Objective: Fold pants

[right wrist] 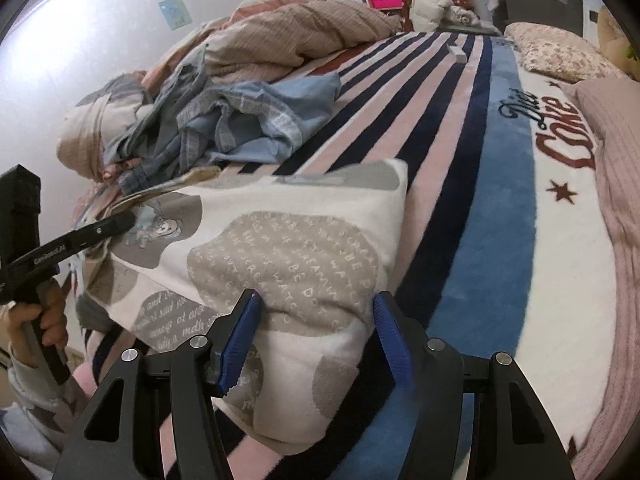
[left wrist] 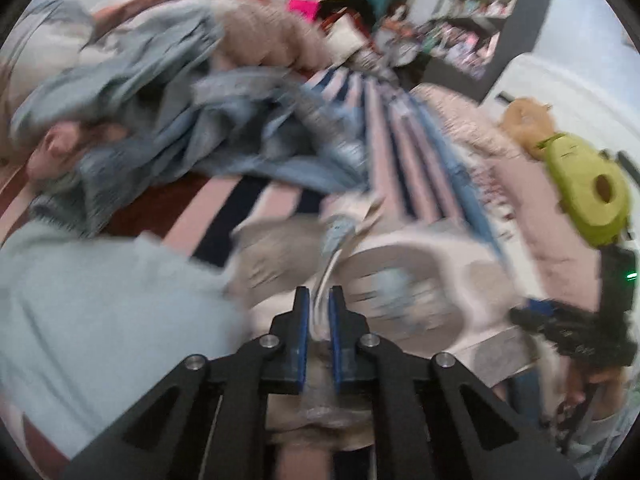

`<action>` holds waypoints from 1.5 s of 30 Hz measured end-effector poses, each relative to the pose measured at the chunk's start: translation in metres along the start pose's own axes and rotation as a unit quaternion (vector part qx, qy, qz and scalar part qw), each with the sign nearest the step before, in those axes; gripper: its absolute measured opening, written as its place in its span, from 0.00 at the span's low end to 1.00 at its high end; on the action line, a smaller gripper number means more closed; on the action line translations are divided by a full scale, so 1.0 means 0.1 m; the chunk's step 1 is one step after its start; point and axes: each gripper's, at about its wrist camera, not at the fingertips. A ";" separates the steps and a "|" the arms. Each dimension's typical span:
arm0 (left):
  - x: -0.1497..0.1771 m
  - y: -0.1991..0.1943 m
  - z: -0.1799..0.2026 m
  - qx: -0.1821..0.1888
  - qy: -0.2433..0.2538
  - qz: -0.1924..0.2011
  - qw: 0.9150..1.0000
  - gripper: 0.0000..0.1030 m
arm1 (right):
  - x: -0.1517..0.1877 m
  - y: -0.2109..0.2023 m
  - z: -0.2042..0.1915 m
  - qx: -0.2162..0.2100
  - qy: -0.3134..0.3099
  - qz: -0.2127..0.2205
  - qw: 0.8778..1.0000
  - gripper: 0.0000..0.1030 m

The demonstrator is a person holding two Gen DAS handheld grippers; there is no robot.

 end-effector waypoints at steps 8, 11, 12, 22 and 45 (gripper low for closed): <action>-0.13 -0.20 -0.09 0.037 -0.013 0.040 0.998 0.62 | 0.03 0.06 0.02 0.000 0.010 -0.012 1.000 0.55; -0.17 -0.15 -0.02 0.057 -0.007 0.033 0.998 0.63 | 0.03 0.04 0.01 0.006 0.007 -0.008 1.000 0.55; -0.16 -0.09 0.00 0.063 -0.008 0.023 0.998 0.63 | 0.03 0.04 0.00 0.005 0.007 -0.007 1.000 0.55; 0.00 -0.09 0.09 0.000 0.018 0.015 1.000 0.74 | 0.06 -0.11 -0.02 0.007 0.006 0.013 1.000 0.55; 0.08 0.21 -0.04 0.020 -0.004 -0.027 0.999 0.98 | 0.15 0.34 0.12 -0.065 0.046 -0.043 0.996 0.75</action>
Point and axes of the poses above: each gripper's, at about its wrist camera, not at the fingertips, and y roughly the way its jaws point, z to its right, x to its underside, and after that the axes turned 14 degrees about x, right-handed
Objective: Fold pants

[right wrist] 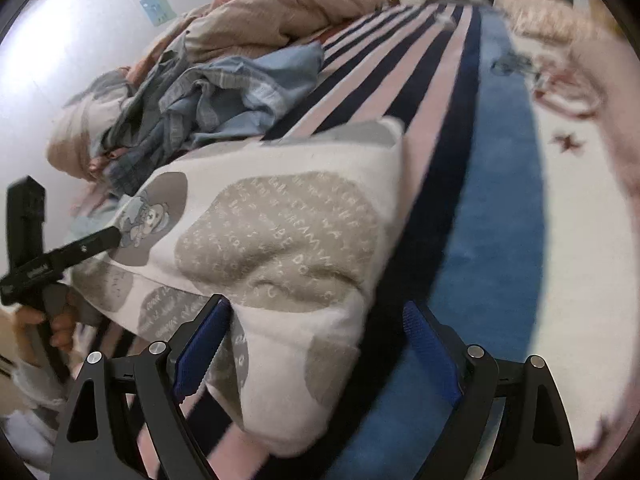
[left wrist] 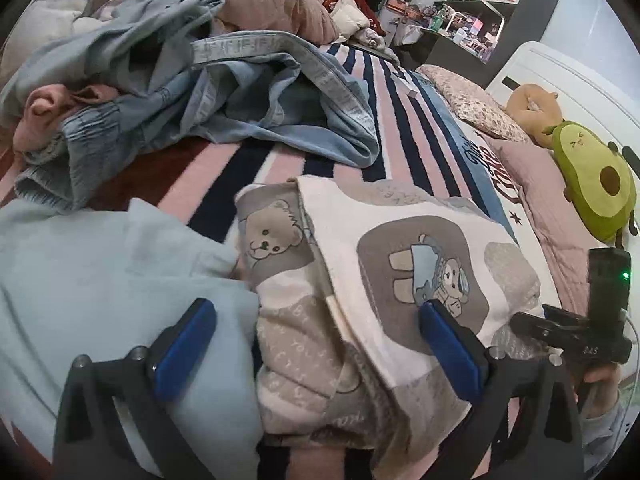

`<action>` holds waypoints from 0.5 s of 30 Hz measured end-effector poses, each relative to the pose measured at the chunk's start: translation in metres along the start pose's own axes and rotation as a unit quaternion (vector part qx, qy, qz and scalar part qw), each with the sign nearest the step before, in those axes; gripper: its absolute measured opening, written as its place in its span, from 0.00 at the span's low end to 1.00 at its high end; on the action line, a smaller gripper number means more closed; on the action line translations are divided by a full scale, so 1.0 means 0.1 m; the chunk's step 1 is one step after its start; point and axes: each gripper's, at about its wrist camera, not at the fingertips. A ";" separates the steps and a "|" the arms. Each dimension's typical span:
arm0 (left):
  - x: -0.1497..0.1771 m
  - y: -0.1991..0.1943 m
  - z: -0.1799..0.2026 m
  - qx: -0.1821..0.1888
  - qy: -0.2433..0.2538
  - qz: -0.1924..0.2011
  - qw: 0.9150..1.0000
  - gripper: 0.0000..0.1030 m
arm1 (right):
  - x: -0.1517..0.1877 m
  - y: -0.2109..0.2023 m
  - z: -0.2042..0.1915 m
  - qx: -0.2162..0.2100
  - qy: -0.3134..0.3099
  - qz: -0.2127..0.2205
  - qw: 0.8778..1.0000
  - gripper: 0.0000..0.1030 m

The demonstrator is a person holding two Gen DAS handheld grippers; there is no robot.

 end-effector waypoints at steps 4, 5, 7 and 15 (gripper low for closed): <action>0.00 0.03 0.03 -0.001 0.005 -0.005 1.000 0.98 | 0.00 0.03 -0.04 -0.035 0.009 0.012 0.999 0.31; 0.00 0.04 0.03 0.000 0.005 -0.006 1.000 0.98 | 0.01 0.00 -0.05 -0.036 0.011 0.019 0.999 0.26; -0.01 0.05 0.06 0.005 0.005 -0.010 1.000 0.98 | 0.02 -0.12 -0.05 -0.034 0.018 0.040 0.998 0.22; 0.04 0.11 0.25 0.065 0.011 -0.032 0.997 0.98 | 0.16 -0.72 0.16 0.019 0.035 0.068 0.997 0.20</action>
Point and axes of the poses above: each gripper's, at about its wrist camera, not at the fingertips, and y roughly the way its jaws point, z to its right, x to its underside, and after that the axes turned 14 degrees about x, right-handed
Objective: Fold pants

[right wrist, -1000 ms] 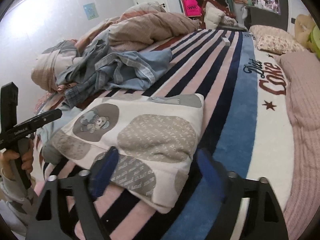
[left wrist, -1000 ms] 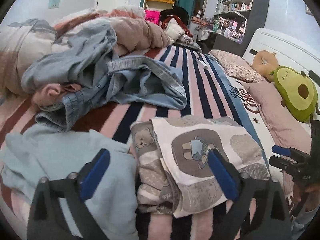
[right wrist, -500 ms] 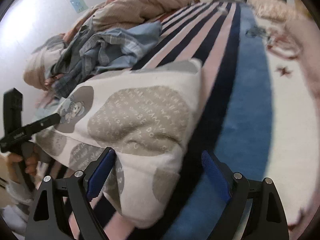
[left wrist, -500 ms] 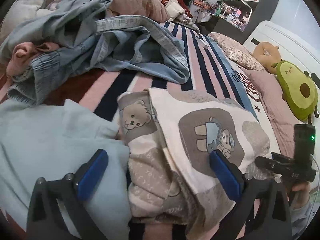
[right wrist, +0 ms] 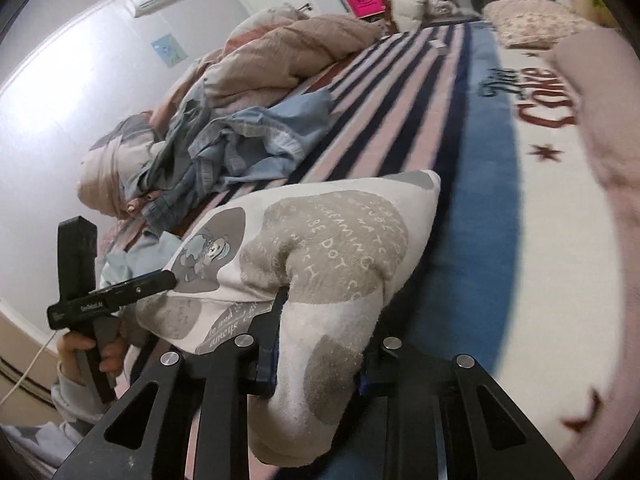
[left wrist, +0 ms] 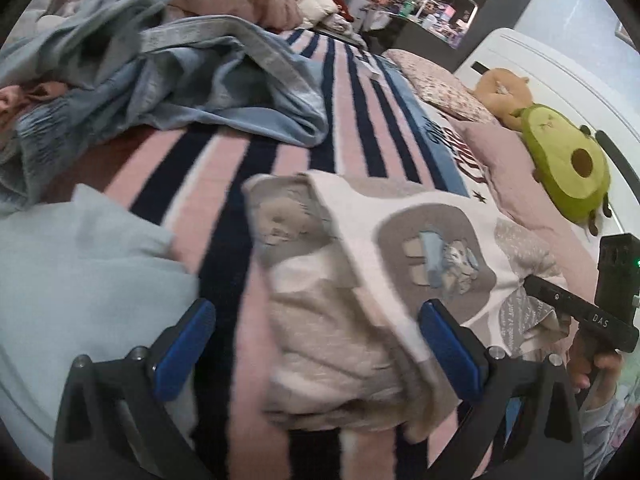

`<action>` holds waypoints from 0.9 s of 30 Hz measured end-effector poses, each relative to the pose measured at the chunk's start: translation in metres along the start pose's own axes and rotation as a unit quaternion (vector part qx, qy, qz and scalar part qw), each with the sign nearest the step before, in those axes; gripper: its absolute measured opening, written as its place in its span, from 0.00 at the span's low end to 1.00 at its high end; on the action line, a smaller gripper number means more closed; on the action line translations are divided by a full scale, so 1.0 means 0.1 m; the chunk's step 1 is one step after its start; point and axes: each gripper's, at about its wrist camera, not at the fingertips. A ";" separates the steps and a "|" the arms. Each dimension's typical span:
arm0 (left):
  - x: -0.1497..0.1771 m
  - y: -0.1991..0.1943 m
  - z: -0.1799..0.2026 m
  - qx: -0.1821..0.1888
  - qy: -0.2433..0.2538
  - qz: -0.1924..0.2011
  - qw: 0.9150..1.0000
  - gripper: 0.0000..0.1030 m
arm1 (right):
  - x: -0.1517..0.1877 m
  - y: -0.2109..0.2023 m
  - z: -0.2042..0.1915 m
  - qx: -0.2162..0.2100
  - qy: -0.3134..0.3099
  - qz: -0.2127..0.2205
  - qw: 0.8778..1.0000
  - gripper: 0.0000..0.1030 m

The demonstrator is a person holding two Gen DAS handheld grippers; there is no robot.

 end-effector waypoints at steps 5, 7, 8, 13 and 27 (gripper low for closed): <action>0.00 0.09 0.12 0.032 0.003 -0.017 0.999 0.98 | 0.11 -0.11 0.30 0.027 0.020 -0.018 0.999 0.24; -0.01 0.17 0.17 0.048 0.000 -0.025 0.999 0.98 | 0.14 -0.03 0.31 0.027 0.014 -0.049 0.998 0.32; -0.02 0.20 0.18 0.054 -0.003 -0.029 0.998 0.98 | 0.14 0.00 0.31 0.033 0.008 -0.053 0.998 0.37; -0.07 0.47 0.16 0.097 -0.044 -0.056 0.993 0.98 | 0.04 -0.02 0.45 0.019 0.040 -0.037 0.998 0.57; -0.03 0.71 0.29 0.103 -0.034 -0.057 0.992 0.53 | 0.14 0.40 0.40 -0.033 0.033 -0.071 0.996 0.30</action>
Point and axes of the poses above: each gripper's, at about its wrist camera, not at the fingertips, and y roughly the way its jaws point, z to its right, x to its underside, and after that the axes turned 14 degrees about x, right-handed
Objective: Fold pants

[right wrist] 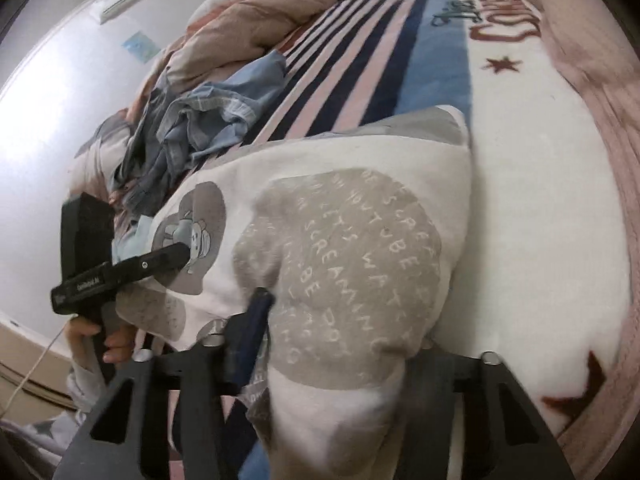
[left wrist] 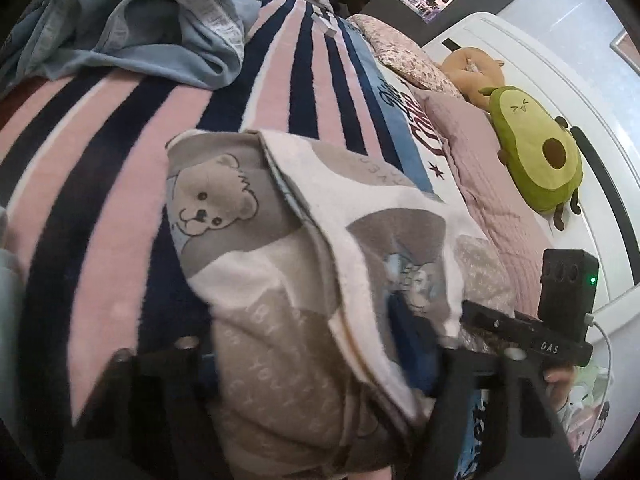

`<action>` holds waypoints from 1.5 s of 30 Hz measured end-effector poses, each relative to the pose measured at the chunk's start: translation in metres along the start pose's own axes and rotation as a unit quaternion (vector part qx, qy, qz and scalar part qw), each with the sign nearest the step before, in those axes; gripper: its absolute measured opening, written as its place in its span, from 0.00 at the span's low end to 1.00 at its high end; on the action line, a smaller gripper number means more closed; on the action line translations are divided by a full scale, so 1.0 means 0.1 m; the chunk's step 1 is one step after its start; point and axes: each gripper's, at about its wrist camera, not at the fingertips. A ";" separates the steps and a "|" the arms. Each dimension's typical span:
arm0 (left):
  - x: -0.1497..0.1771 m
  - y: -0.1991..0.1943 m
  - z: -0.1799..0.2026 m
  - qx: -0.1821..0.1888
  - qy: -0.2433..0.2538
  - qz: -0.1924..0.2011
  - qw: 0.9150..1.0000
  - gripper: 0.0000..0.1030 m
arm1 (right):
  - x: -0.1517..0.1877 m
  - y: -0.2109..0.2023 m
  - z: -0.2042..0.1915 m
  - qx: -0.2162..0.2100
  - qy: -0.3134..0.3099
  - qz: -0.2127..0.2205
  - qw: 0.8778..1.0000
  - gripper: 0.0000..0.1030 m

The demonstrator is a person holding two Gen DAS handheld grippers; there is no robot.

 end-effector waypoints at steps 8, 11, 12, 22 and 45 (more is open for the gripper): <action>-0.08 -0.54 0.34 -0.001 0.061 0.052 0.997 0.23 | -0.06 -0.44 -0.41 -0.002 -0.025 0.066 0.998 0.23; -0.07 -0.98 0.49 -0.015 0.092 0.084 0.992 0.23 | -0.08 -0.65 -0.72 -0.015 -0.048 0.085 0.995 0.23; -0.06 -1.15 0.50 -0.018 0.099 0.095 0.990 0.23 | -0.09 -0.70 -0.83 -0.018 -0.056 0.089 0.994 0.22; 0.12 -2.63 0.17 -0.071 0.109 0.186 0.974 0.23 | -0.19 -0.75 -2.27 -0.062 -0.141 0.110 0.982 0.22; 0.33 -3.15 -1.77 -0.148 -0.008 0.179 0.973 0.35 | -0.01 0.96 -3.78 -0.026 -0.255 -0.018 0.966 0.31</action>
Point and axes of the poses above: each gripper's, at about its wrist camera, not at the fingertips, and y roughly the way its jaws point, z to its right, x to its underside, and after that the axes turned 14 degrees about x, right-handed
